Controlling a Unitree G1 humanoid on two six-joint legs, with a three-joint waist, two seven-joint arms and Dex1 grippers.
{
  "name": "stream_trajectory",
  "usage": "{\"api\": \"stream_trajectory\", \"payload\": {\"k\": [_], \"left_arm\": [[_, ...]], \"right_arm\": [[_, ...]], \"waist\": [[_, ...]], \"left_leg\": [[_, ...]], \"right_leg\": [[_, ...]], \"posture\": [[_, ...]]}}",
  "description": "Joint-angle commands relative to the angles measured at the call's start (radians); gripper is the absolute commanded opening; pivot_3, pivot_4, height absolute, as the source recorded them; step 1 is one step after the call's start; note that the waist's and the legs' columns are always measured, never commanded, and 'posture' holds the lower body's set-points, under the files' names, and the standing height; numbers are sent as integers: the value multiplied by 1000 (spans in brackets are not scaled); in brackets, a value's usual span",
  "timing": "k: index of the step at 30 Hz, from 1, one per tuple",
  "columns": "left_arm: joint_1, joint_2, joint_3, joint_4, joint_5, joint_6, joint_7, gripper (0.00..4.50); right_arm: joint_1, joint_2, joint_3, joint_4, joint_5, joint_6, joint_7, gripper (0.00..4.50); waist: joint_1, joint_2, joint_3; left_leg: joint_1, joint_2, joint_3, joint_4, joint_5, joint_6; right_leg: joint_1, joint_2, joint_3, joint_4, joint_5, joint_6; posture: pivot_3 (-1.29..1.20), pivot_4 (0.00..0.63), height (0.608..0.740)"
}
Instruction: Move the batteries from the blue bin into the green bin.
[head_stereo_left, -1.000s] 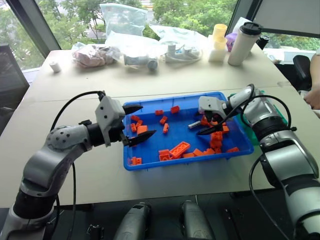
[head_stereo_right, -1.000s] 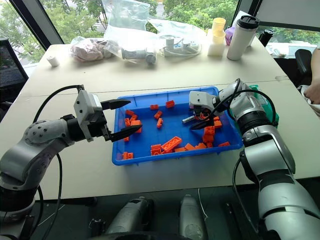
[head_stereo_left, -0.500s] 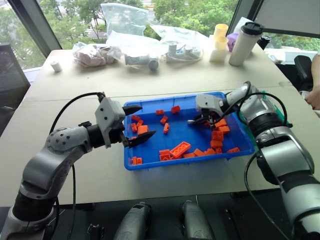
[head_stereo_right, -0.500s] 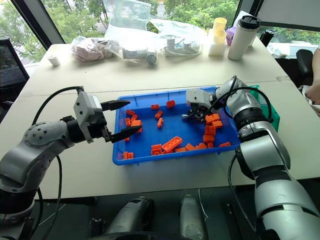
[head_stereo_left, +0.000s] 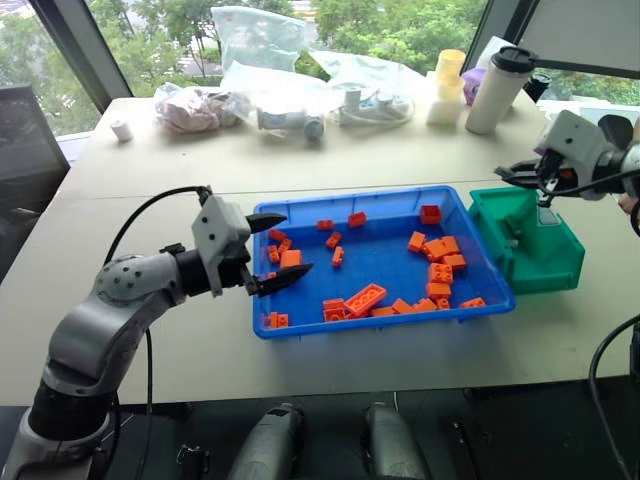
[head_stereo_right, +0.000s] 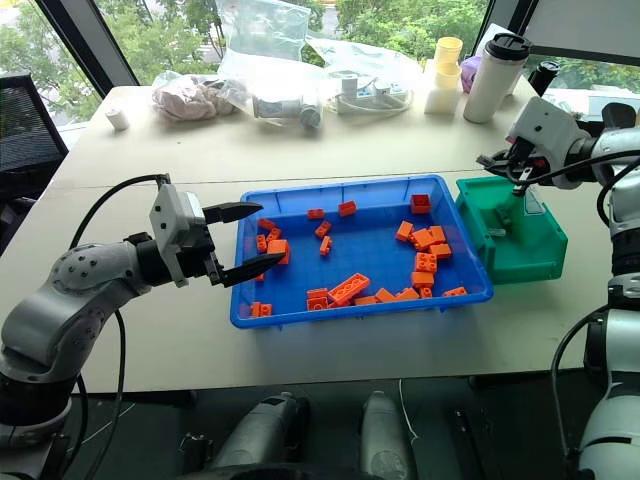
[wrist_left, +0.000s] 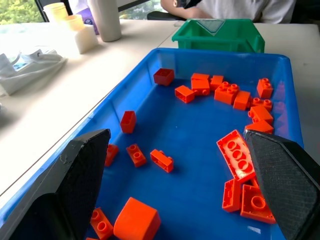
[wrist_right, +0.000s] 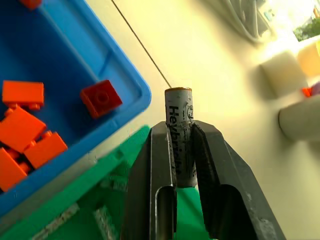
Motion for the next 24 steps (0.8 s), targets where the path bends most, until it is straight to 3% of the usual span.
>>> {"api": "stream_trajectory", "payload": {"k": [1,3,10,12,15,19,24], "left_arm": [[-33,-7,-2,10,7,-32,-19,4500],[-47,-11,-11,26,13,-40,-31,4500],[-50,-14,-15,30,14,-39,-46,4500],[-47,-12,-11,21,8,-31,-47,4500],[-38,-3,2,17,4,-26,-53,4500],[-25,23,29,11,-8,-16,-61,4500],[-13,45,54,1,-30,0,-59,4500]], "right_arm": [[62,-37,-21,-59,9,1,-12,19],[105,-36,-27,-66,14,23,-21,19],[175,-50,-56,-158,45,85,-28,3645],[188,-59,-70,-206,58,95,-33,4433],[199,-73,-96,-301,98,136,-26,4433],[207,-46,-160,-536,261,311,24,4433],[288,-11,-165,-733,358,472,-10,4433]], "waist": [[-11,0,0],[-16,0,0],[-15,0,0],[-13,0,0],[-11,0,0],[-12,0,0],[-11,0,0]], "left_leg": [[0,0,0,0,0,0],[0,0,0,0,0,0],[0,0,0,0,0,0],[0,0,0,0,0,0],[0,0,0,0,0,0],[0,0,-1,0,0,0],[0,1,-1,0,-1,2]], "right_leg": [[0,0,0,0,0,0],[0,0,0,0,0,0],[0,0,0,0,0,0],[0,0,0,0,0,0],[0,0,0,0,0,0],[0,0,0,0,0,0],[1,0,0,0,0,0]], "posture": [[0,150,740],[0,150,740],[0,150,740],[0,150,740],[0,150,740],[0,150,740],[0,150,740]]}}
